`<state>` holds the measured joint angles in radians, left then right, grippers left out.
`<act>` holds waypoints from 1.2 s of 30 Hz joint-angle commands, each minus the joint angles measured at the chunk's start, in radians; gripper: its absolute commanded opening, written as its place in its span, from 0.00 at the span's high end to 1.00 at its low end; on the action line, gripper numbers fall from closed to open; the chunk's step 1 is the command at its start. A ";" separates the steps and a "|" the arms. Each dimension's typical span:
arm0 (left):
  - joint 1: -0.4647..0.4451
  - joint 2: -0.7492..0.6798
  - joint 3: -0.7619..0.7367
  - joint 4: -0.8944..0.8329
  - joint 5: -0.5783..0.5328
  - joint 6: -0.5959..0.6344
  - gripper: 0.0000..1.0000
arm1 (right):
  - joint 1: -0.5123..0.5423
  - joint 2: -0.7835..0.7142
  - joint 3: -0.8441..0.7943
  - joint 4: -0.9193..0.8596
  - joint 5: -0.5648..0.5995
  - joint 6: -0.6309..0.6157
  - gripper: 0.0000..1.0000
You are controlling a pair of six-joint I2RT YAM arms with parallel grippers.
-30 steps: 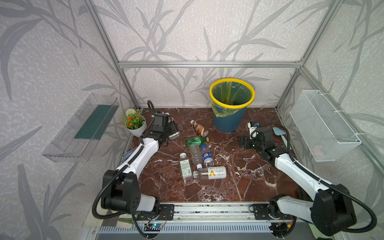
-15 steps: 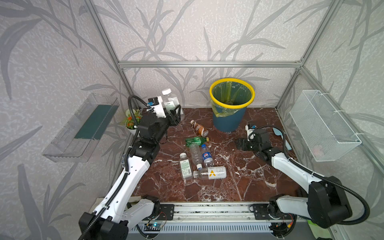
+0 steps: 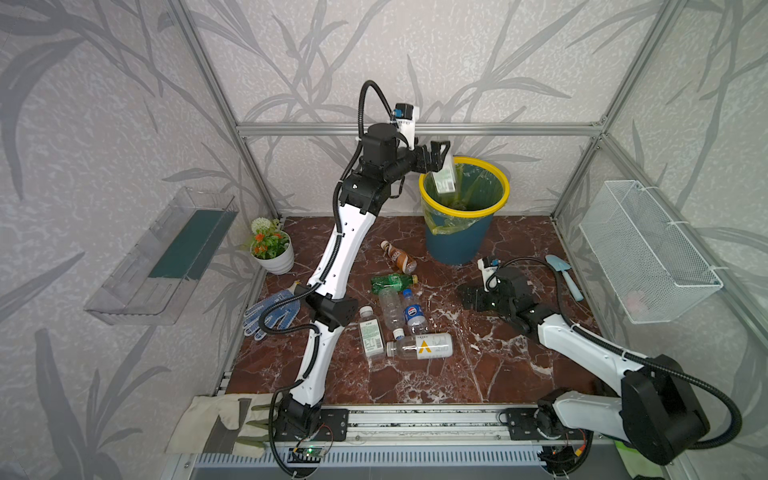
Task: Throw the plastic bottles in the bin
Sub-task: 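Lower the left arm while the right gripper reaches for the yellow-label bottle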
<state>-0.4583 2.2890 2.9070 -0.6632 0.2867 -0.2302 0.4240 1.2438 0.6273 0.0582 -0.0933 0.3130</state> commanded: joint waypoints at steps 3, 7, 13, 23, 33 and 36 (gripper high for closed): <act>0.017 -0.375 -0.451 0.007 -0.088 0.103 0.01 | -0.001 0.004 0.008 0.012 0.007 -0.005 0.11; 0.038 -0.647 -0.883 0.260 -0.235 0.122 0.01 | 0.008 0.036 0.058 -0.018 -0.013 -0.042 0.10; 0.189 -0.821 -1.171 0.236 -0.270 0.016 0.02 | 0.060 0.099 0.156 -0.095 -0.042 -0.114 0.10; 0.306 -1.034 -1.654 0.219 -0.355 0.027 0.04 | 0.244 0.193 0.319 -0.280 0.062 -0.164 0.10; 0.312 -1.021 -1.717 0.245 -0.267 -0.001 0.05 | 0.314 0.118 0.372 -0.534 -0.233 -0.474 0.09; 0.314 -1.001 -1.715 0.242 -0.243 -0.017 0.06 | 0.318 0.104 0.391 -0.620 -0.253 -0.551 0.09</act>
<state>-0.1501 1.2842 1.1809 -0.4324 0.0097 -0.2283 0.7345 1.3838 0.9771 -0.4236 -0.2680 -0.1066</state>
